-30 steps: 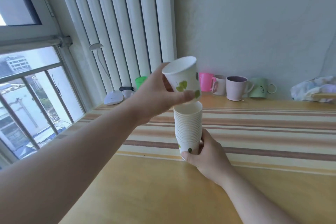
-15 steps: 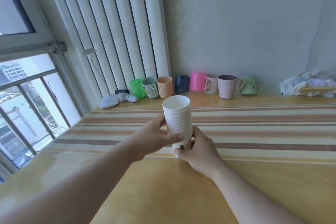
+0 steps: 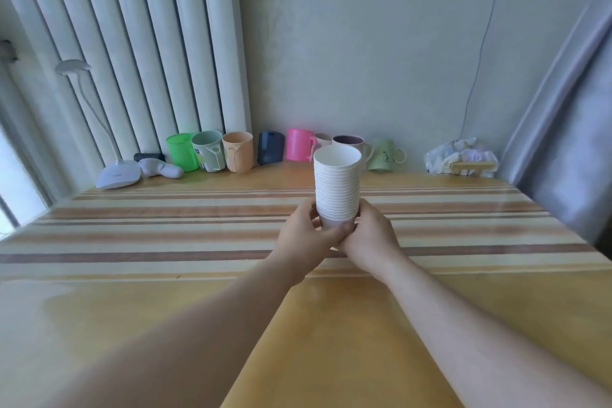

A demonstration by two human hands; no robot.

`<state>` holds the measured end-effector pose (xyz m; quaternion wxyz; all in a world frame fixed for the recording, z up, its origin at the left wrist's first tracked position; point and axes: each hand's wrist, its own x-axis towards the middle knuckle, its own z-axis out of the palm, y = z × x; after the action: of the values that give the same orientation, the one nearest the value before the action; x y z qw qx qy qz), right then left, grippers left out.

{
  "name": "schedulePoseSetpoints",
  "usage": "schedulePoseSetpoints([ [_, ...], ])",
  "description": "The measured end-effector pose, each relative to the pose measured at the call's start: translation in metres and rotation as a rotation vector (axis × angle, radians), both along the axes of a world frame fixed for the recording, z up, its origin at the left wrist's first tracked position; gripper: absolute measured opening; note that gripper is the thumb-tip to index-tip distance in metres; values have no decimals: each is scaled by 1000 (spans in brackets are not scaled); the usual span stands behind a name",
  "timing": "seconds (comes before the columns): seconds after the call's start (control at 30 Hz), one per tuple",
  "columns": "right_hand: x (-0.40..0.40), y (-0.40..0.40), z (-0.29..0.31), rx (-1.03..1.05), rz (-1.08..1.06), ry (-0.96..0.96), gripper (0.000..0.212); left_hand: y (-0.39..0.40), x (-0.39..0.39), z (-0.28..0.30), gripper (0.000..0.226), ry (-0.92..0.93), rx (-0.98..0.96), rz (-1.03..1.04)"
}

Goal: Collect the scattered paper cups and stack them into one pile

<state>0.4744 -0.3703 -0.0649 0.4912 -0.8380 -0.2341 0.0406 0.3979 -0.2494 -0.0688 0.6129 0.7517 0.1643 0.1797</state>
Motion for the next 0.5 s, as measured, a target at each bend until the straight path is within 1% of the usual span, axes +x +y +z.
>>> schedulePoseSetpoints([
  [0.07,4,-6,-10,-38,-14,4,41,1,6,-11,79,74,116,10],
  [0.1,5,-7,-16,-48,-19,11,41,2,8,-16,80,121,191,16],
  [0.17,4,-7,-25,-73,-25,1,43,5,9,-23,65,181,309,43],
  [0.2,4,-7,-27,-90,-24,-15,46,6,9,-26,60,193,334,54],
  [0.3,5,-5,-28,-101,-23,-19,48,6,9,-24,58,229,347,32],
  [0.37,6,-6,-27,-145,-19,-36,46,5,10,-19,53,263,421,-10],
  [0.43,9,-6,-30,-202,-25,-65,43,-2,6,-12,51,304,533,-43],
  [0.47,9,-7,-30,-224,-33,-83,45,-5,3,-13,51,320,613,-47],
  [0.5,8,-9,-33,-237,-32,-104,53,-7,-5,-17,49,342,728,-72],
])
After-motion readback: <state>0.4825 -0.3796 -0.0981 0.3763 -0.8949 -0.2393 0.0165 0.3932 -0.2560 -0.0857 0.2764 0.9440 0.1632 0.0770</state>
